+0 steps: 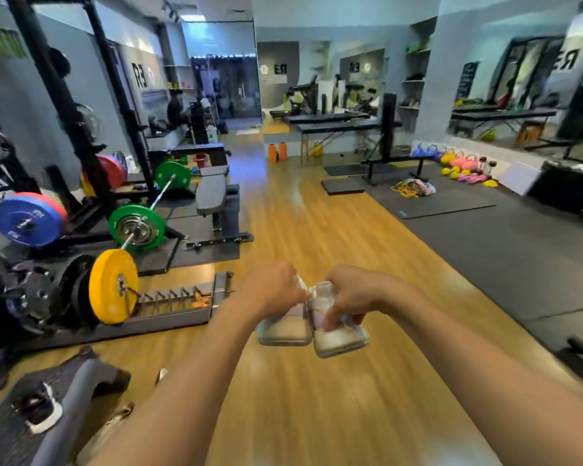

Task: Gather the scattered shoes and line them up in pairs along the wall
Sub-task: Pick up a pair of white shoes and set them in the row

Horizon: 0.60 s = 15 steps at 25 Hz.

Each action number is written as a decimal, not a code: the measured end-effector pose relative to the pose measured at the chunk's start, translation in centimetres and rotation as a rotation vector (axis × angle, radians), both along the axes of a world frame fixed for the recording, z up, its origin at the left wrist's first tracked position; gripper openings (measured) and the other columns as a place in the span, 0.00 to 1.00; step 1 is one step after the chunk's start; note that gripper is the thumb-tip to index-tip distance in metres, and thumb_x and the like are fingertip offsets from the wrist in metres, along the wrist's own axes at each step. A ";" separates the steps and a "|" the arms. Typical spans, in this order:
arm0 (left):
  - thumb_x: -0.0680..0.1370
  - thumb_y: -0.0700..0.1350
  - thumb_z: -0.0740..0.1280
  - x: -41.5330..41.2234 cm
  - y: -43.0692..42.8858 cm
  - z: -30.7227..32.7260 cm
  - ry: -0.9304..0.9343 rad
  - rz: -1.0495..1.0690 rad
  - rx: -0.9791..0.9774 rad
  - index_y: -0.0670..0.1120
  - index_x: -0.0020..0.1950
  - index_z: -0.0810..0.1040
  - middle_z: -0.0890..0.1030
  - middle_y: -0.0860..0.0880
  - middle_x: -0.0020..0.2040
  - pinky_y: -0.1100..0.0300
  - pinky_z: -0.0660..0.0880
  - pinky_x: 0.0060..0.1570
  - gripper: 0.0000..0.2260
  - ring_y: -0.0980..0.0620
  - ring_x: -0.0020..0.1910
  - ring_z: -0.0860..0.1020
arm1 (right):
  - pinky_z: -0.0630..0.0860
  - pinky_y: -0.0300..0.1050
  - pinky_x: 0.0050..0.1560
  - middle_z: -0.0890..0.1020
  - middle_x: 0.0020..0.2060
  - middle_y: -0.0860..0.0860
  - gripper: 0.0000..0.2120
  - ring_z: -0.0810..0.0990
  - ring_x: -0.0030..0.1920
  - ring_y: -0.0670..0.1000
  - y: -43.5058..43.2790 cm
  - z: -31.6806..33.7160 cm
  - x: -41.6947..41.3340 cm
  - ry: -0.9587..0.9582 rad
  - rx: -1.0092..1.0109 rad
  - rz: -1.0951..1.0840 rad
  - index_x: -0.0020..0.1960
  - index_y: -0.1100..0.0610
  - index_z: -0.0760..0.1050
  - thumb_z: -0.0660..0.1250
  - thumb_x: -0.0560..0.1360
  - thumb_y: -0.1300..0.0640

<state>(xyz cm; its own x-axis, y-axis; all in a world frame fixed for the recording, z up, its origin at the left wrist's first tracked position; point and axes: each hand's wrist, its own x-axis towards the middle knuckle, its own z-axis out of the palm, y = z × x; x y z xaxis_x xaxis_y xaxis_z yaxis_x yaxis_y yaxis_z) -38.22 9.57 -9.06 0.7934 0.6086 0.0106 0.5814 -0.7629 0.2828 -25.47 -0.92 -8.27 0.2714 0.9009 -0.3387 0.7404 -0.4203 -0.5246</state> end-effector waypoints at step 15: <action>0.72 0.54 0.66 42.4 15.3 3.3 -0.119 -0.414 0.185 0.47 0.31 0.65 0.72 0.49 0.32 0.56 0.64 0.32 0.16 0.43 0.37 0.73 | 0.77 0.51 0.43 0.82 0.43 0.53 0.16 0.80 0.45 0.54 10.1 4.9 34.4 -0.230 0.211 -0.492 0.47 0.57 0.76 0.76 0.64 0.54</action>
